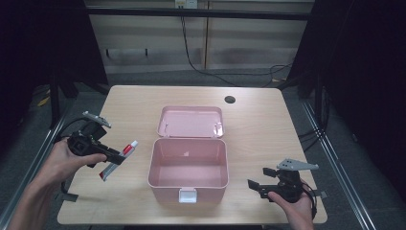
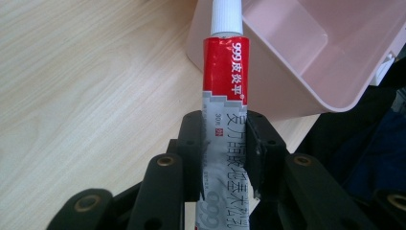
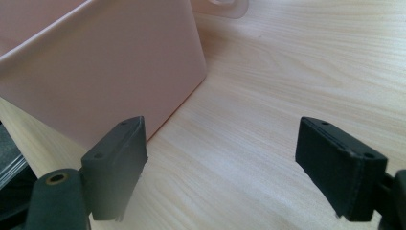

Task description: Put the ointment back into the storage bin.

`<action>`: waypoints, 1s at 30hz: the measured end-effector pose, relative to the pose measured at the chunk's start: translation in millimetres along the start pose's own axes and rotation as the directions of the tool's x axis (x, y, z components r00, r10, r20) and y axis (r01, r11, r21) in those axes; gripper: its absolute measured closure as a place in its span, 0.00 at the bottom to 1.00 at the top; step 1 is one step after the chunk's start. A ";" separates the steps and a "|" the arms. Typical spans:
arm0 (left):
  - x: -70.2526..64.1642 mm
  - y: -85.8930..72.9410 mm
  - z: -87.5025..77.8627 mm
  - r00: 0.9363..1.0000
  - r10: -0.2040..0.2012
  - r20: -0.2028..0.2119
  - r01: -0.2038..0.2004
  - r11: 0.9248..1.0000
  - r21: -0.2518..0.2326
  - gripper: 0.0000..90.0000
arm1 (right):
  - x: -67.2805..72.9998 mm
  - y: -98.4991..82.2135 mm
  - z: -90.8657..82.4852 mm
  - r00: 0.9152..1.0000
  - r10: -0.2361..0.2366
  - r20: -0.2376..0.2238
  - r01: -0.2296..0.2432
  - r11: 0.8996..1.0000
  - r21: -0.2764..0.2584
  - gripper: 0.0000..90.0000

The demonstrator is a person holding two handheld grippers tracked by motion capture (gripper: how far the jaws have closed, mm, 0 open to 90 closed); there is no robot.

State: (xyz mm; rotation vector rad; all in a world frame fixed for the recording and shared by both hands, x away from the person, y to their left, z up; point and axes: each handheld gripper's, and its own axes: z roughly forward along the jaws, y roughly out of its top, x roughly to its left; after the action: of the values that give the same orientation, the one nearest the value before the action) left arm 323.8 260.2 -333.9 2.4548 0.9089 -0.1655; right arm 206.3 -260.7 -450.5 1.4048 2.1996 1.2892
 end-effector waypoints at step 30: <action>-28.0 38.5 -10.9 0.996 0.091 -0.006 -0.091 0.996 0.004 0.78 | -0.4 0.3 -1.5 1.000 0.005 -0.004 -0.005 1.000 -0.013 0.17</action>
State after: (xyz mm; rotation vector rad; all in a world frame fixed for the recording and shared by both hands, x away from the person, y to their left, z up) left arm 326.1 224.9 -300.3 2.4954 0.7984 -0.1277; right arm 205.8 -261.8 -449.5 1.4053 2.1872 1.3073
